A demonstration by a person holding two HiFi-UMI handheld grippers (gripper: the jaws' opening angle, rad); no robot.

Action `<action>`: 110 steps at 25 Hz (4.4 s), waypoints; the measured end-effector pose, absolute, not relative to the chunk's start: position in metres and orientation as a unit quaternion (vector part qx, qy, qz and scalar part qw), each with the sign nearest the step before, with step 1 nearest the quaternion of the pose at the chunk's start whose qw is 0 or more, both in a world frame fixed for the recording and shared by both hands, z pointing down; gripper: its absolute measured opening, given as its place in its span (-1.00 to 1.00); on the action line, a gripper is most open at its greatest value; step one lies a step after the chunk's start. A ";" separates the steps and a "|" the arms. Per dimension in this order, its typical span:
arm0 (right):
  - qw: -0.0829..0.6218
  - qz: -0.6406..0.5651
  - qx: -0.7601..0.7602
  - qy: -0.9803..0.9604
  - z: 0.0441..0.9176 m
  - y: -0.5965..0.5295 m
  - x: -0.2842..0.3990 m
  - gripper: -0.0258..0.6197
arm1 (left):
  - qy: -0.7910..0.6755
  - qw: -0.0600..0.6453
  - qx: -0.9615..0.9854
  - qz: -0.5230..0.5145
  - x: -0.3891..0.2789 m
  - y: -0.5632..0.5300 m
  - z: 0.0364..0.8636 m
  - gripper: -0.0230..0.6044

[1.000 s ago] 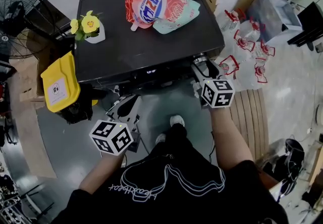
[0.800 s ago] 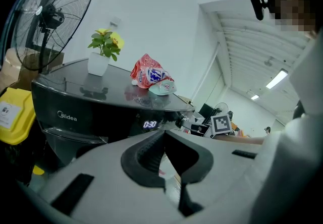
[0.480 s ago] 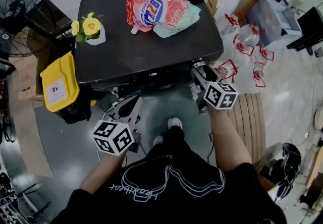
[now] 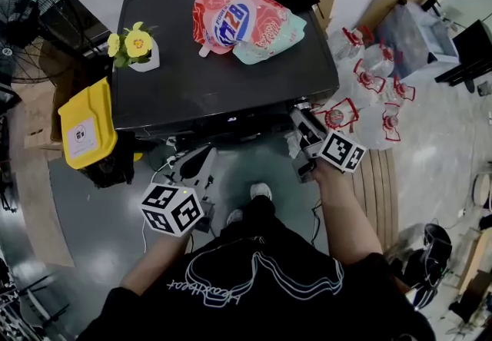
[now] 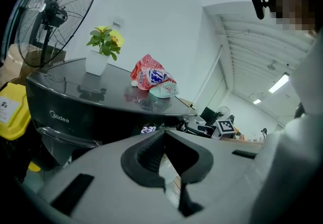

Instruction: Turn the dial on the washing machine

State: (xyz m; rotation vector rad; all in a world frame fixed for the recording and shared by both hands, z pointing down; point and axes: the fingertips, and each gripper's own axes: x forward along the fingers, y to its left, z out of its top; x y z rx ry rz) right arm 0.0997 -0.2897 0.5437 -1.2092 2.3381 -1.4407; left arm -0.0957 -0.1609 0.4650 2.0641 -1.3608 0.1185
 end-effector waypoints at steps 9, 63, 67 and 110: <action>0.108 -0.532 -0.361 0.758 0.544 -0.289 0.097 -0.04 | -0.538 0.334 0.773 0.031 -0.097 -0.170 0.474 -0.91; -0.251 0.003 -0.494 0.832 0.538 -0.288 0.093 -0.05 | -0.570 0.322 0.754 0.047 -0.145 -0.130 0.471 -0.91; -0.231 -0.034 -0.497 0.836 0.539 -0.289 0.094 -0.05 | -0.573 0.318 0.754 0.045 -0.150 -0.127 0.468 -0.91; -0.041 -0.120 -0.239 0.963 0.326 -0.073 -0.005 -0.91 | -0.489 0.245 0.837 0.005 -0.123 -0.030 0.345 -0.91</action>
